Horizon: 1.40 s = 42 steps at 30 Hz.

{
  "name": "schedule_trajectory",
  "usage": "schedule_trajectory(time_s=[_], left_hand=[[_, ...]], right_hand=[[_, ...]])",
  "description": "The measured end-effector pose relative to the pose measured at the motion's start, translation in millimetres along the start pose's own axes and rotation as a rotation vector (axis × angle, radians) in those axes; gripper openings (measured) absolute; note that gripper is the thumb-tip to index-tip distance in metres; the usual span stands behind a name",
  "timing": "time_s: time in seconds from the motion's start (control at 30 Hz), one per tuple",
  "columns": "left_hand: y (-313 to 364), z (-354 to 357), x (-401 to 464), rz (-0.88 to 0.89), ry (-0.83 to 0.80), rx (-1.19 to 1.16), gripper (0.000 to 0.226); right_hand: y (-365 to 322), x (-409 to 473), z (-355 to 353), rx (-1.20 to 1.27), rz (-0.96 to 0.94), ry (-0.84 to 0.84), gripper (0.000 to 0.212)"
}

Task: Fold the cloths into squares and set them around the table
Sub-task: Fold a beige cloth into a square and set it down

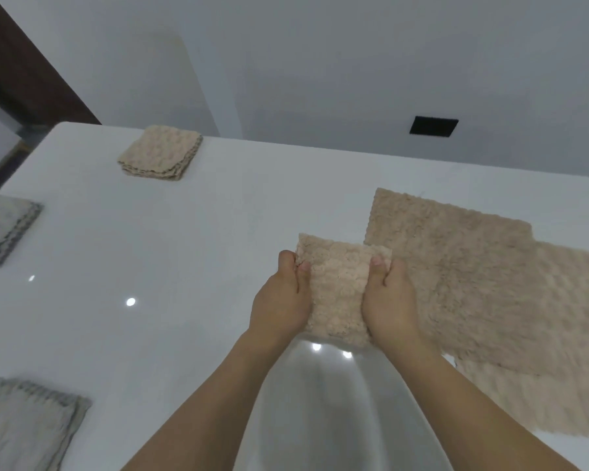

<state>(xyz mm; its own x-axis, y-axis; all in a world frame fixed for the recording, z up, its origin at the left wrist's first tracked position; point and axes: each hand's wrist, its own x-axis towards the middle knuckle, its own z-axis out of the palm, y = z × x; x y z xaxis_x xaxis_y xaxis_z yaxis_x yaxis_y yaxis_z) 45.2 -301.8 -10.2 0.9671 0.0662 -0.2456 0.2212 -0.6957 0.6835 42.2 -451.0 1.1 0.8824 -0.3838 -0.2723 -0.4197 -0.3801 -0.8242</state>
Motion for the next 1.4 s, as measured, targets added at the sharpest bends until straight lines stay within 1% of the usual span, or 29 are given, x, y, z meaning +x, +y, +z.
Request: schedule_trajectory(time_s=[0.17,0.27,0.4,0.5,0.57,0.7,0.83,0.9,1.07,1.2,1.3,1.33,1.4], left_hand=[[23,28,-37,-0.05,0.016,0.073,0.023],[31,44,-67,-0.089,0.043,0.072,0.024],[31,62,-102,-0.126,0.063,0.054,0.024],[31,74,-120,-0.104,0.076,0.078,0.023],[34,86,-137,-0.093,0.105,0.083,0.024],[39,112,-179,-0.111,0.16,0.077,0.024],[35,132,-220,-0.148,0.206,0.104,0.025],[31,139,-240,-0.16,0.201,0.111,0.026],[18,144,-279,-0.145,0.12,0.127,0.03],[-2,144,-299,-0.106,0.084,0.205,0.029],[-19,145,-312,-0.069,0.115,0.288,0.028],[-23,145,-316,-0.057,0.133,0.317,0.027],[-30,148,-321,-0.015,0.193,0.408,0.027]], right_hand=[[26,-14,-38,-0.03,-0.011,-0.029,0.03],[42,-25,-58,-0.043,-0.032,-0.067,0.027],[60,-43,-76,-0.039,-0.103,-0.096,0.032],[76,-57,-88,-0.011,-0.107,-0.09,0.042],[87,-66,-100,0.001,-0.107,-0.104,0.043],[112,-83,-128,-0.018,-0.148,-0.185,0.029],[139,-104,-152,-0.053,-0.17,-0.318,0.025],[155,-115,-161,-0.051,-0.161,-0.374,0.023],[187,-146,-177,-0.107,-0.167,-0.459,0.021],[208,-168,-177,-0.31,-0.271,-0.444,0.024],[223,-185,-172,-0.339,-0.34,-0.466,0.024],[227,-188,-170,-0.38,-0.4,-0.454,0.024],[235,-192,-167,-0.495,-0.537,-0.378,0.026]])
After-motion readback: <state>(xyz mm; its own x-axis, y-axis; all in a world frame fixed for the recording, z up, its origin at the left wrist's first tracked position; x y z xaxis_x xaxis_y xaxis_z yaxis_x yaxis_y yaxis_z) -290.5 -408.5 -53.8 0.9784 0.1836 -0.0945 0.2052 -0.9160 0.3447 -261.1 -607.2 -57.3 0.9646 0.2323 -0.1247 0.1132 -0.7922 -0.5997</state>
